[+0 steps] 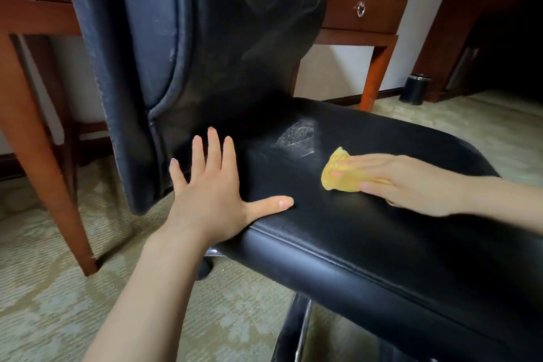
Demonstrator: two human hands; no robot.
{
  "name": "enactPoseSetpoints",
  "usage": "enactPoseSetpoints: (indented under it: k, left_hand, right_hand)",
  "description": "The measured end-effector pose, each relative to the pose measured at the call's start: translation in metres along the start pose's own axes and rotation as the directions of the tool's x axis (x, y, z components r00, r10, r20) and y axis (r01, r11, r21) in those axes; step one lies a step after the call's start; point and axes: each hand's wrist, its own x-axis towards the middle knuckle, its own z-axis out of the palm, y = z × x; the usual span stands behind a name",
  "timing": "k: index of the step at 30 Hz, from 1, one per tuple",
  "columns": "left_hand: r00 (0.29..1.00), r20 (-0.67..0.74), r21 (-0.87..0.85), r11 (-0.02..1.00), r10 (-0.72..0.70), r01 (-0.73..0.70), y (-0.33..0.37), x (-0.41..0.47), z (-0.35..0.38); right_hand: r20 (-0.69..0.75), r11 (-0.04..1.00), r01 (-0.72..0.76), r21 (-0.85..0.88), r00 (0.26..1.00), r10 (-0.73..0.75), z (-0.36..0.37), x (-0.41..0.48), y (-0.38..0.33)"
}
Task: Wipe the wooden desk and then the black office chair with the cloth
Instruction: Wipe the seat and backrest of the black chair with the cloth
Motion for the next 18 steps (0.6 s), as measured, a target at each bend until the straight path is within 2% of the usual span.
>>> enactPoseSetpoints:
  k: [2, 5, 11, 14, 18]
  left_hand:
    - [1.0, 0.003, 0.02, 1.0, -0.015, 0.015, 0.005, 0.001, 0.0]
    - [0.999, -0.024, 0.104, 0.994, -0.041, 0.043, 0.012, 0.0, 0.003]
    - [0.993, -0.041, 0.107, 0.988, -0.106, 0.11, 0.015, -0.004, 0.01]
    - [0.991, -0.08, 0.128, 0.985, -0.103, 0.112, 0.014, -0.005, 0.014]
    - [0.991, -0.09, 0.136, 0.984, -0.103, 0.115, 0.013, -0.003, 0.015]
  right_hand:
    - [-0.007, 0.995, -0.094, 0.026, 0.996, 0.094, -0.004, 0.011, 0.006]
    - [-0.014, 0.982, -0.187, -0.028, 0.982, 0.186, -0.014, 0.054, 0.012]
    - [-0.109, 0.935, -0.354, -0.039, 0.931, 0.348, -0.011, 0.145, 0.025]
    - [-0.123, 0.927, -0.373, 0.043, 0.919, 0.375, -0.009, 0.173, 0.019]
    - [-0.125, 0.941, -0.328, 0.088, 0.933, 0.337, -0.008, 0.172, 0.017]
